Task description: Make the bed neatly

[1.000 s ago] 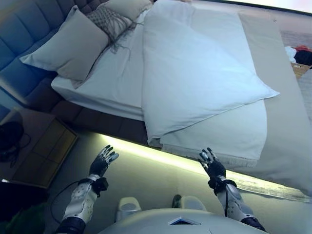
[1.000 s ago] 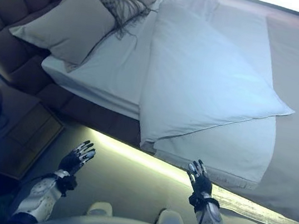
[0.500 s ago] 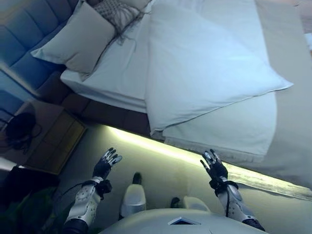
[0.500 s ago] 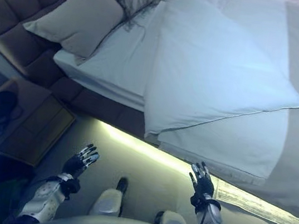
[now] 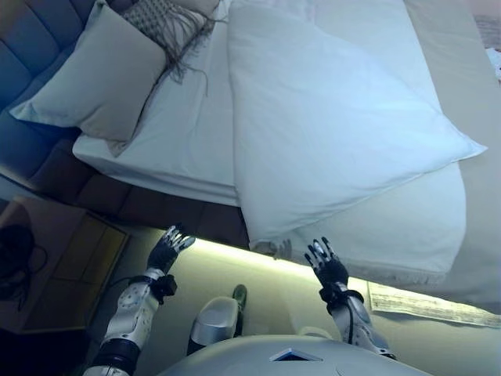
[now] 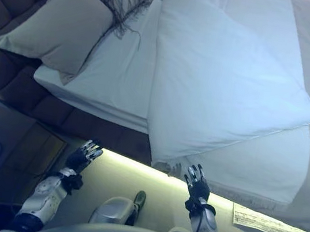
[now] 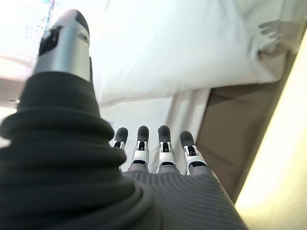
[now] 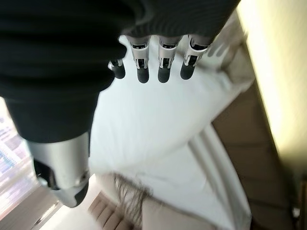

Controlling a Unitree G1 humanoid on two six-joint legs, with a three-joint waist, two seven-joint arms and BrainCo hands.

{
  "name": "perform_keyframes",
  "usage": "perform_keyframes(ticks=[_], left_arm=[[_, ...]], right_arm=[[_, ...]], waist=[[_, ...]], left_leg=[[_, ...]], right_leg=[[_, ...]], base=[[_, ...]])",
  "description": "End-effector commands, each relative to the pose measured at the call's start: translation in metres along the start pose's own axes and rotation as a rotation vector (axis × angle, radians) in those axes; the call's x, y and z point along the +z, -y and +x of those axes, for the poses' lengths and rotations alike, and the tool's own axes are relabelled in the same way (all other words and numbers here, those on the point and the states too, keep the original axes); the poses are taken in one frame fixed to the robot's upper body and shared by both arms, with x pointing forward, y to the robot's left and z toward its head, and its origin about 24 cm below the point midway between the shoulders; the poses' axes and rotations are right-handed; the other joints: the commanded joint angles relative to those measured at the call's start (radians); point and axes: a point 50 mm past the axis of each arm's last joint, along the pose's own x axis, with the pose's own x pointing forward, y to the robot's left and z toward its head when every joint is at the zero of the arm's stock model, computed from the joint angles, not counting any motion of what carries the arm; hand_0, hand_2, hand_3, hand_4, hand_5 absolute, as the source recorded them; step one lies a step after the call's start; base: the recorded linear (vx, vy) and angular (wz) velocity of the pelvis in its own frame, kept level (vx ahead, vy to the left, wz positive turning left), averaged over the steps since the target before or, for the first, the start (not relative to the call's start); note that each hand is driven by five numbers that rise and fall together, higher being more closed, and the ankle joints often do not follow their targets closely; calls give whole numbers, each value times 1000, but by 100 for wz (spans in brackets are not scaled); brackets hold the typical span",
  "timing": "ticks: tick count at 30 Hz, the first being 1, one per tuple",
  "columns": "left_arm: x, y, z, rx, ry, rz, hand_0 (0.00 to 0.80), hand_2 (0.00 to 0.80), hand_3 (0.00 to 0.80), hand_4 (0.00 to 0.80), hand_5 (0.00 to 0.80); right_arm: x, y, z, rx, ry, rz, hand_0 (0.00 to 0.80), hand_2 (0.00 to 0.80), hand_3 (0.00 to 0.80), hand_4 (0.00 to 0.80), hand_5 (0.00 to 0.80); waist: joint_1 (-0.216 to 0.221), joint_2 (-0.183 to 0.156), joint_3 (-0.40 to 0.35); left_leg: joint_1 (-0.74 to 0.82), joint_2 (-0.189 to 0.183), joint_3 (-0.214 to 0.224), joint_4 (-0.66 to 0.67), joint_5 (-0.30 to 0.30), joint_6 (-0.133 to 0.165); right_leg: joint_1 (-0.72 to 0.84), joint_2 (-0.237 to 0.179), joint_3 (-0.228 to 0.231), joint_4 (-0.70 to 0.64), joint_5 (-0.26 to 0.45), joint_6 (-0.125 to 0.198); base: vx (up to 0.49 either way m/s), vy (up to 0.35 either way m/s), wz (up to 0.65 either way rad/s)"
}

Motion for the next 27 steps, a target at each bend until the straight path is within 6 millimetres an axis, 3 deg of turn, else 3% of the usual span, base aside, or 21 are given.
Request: perform_keyframes(ticks=[1,3,6,8,11,16,20,23,25,27], left_arm=[[4,-10,-14,24,31,75,0,0,0,0,0],[7,-8,-13,39,52,58,0,0,0,0,0],[13,-6,-12,55,83,45,0,0,0,0,0],[18,-7,-10,61,113,41,0,0,0,0,0],[25,-9,-12,65,141,31,0,0,0,0,0],[22,-24,-18,112,135,16,0,0,0,0,0],[17,-32,-22,152,126,9,0,0,0,0,0],[14,-34,-21,170,119,-22,0,0,0,0,0],[19,-27,-19,129,136,8,0,0,0,0,0],[19,-17,-16,94,150,36,0,0,0,0,0]], right_arm=[[10,-1,-10,14,86,-26,0,0,0,0,0],[11,1,-9,27,86,-39,0,0,0,0,0],[15,3,-4,37,91,-42,0,0,0,0,0],[23,4,2,48,98,-37,0,0,0,0,0],[29,3,7,65,107,-39,0,0,0,0,0],[25,5,6,98,77,-51,0,0,0,0,0],[16,6,2,136,15,-79,0,0,0,0,0],[17,5,4,142,-20,-104,0,0,0,0,0],[25,6,3,138,2,-103,0,0,0,0,0],[32,13,5,110,22,-106,0,0,0,0,0]], waist=[[1,12,-71],[-6,20,-61],[-23,24,-41],[-45,-4,-20],[-56,-35,-6],[-64,-63,-19],[-75,-74,-43],[-90,-67,-50],[-101,-63,-43],[-101,-59,-25]], left_leg=[[-77,-42,-81,-2,28,67],[-55,-38,-65,9,10,64],[-4,-18,-59,-2,-13,50],[34,-15,-45,0,-64,41],[81,-11,-34,-15,-115,35],[142,21,-33,-34,-168,25],[196,61,-44,-38,-199,4],[201,121,-44,11,-141,-28],[164,159,-32,109,-69,-49],[89,170,-13,251,-1,-56]], right_leg=[[-24,-82,33,181,312,48],[-68,-65,3,81,270,20],[-134,-18,-21,-138,258,13],[-184,2,-6,-340,311,41],[-213,11,20,-485,404,88],[-220,15,27,-572,467,127],[-207,43,26,-585,439,135],[-198,86,17,-538,382,118],[-184,113,12,-523,343,84],[-159,131,-10,-507,310,46]], base=[[222,113,-6],[202,11,-15],[185,-109,-26],[183,-188,-27],[207,-180,-1],[248,-221,23],[282,-264,8],[249,-285,5],[141,-238,20],[96,-220,46]])
